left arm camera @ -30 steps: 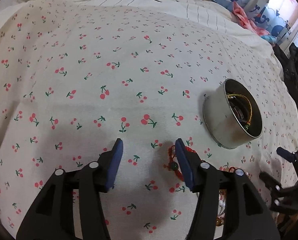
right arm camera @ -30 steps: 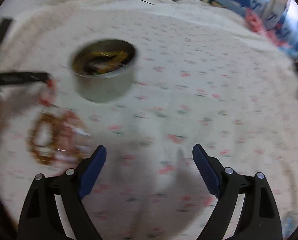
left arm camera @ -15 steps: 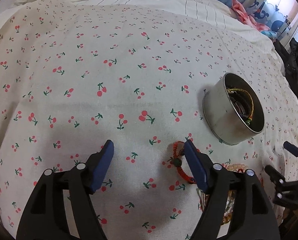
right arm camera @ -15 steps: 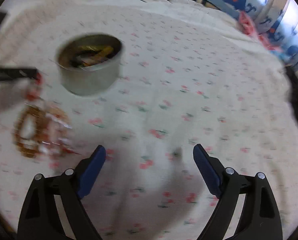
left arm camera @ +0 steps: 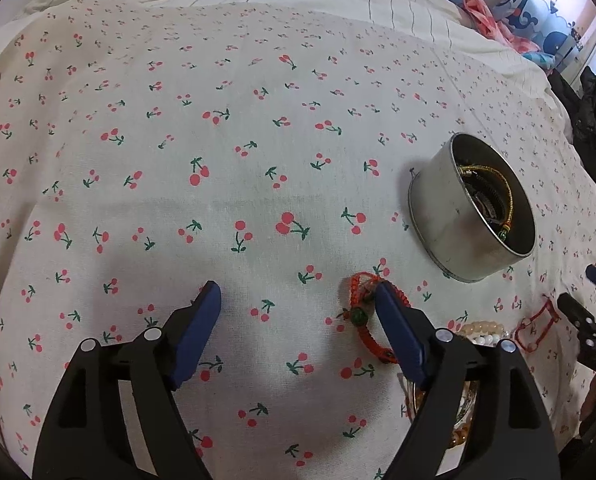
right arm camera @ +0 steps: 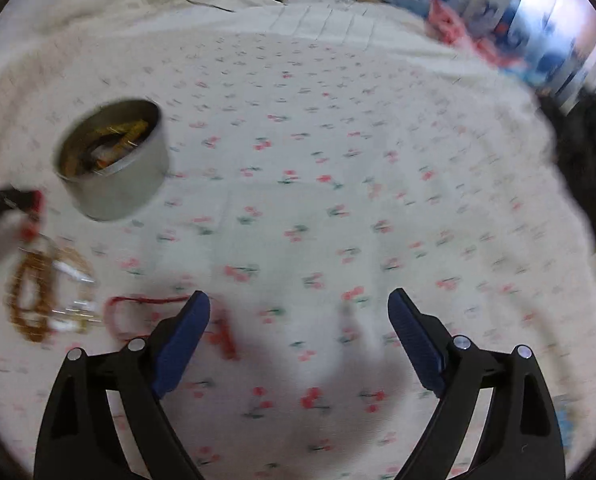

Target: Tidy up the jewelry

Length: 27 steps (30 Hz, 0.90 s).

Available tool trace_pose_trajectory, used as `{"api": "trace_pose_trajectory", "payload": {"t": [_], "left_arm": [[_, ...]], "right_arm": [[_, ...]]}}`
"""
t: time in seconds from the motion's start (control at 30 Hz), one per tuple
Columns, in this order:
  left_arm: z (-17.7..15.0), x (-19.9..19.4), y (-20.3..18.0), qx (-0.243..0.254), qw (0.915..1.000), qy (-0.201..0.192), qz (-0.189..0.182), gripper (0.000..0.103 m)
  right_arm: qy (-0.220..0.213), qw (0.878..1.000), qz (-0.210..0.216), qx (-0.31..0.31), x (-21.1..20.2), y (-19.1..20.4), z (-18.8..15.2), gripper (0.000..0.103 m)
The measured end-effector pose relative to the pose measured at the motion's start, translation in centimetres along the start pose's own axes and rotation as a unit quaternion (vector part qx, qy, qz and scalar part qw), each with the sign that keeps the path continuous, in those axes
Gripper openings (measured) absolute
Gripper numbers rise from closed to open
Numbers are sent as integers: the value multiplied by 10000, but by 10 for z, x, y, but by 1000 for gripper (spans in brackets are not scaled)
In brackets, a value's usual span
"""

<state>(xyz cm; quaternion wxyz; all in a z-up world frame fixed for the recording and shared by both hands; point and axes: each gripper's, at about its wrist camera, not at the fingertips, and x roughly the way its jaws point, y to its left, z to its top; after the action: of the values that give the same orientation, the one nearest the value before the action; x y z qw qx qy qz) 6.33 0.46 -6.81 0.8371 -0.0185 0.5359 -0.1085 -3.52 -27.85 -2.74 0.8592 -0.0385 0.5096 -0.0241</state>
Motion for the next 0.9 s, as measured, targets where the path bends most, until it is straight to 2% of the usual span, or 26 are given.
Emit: {"api": "trace_pose_trajectory", "payload": {"t": [0.07,0.27,0.33,0.4,0.43,0.47,0.5,0.53,0.57,0.6,0.77,0.9], "left_arm": [[0,1,0,1,10000,3,-4,76],[-1,5,-2,57,10000,27,8,77],[0,5,-2,66,10000,20,-5,77],[1,6,-1,82,10000,6,-17,77],[1,6,-2,116,9999,-19,-40,76],[0,6,-3,165,9998,-26,-48,66],[-1,6,-7,287,9996,-4,-65,50],[-1,5,-10,400,9992,1,-80,42],[-2,4,-12,433,9990,0,-125,22],[-2,1,-13,469,9987,17,-213,12],[-1,-12,-17,515,9963,34,-688,9],[3,-26,-14,446,9933,-52,-1061,9]], "right_arm": [[-30,9981,606,-47,-2,4,1,87],[210,9944,927,-451,9,39,-13,87],[237,9936,991,-485,13,37,-12,86],[231,9924,1094,-505,15,39,-12,79],[291,9915,1141,-553,17,42,-11,60],[384,9907,1171,-584,18,46,-14,48],[372,9905,1188,-586,17,46,-14,39],[367,9903,1189,-611,14,47,-13,14],[330,9907,1179,-596,11,46,-12,12],[290,9905,1231,-547,10,46,-11,12],[63,9859,1671,-70,-2,31,-5,11],[-160,9844,1752,-10,-16,26,-1,10]]}}
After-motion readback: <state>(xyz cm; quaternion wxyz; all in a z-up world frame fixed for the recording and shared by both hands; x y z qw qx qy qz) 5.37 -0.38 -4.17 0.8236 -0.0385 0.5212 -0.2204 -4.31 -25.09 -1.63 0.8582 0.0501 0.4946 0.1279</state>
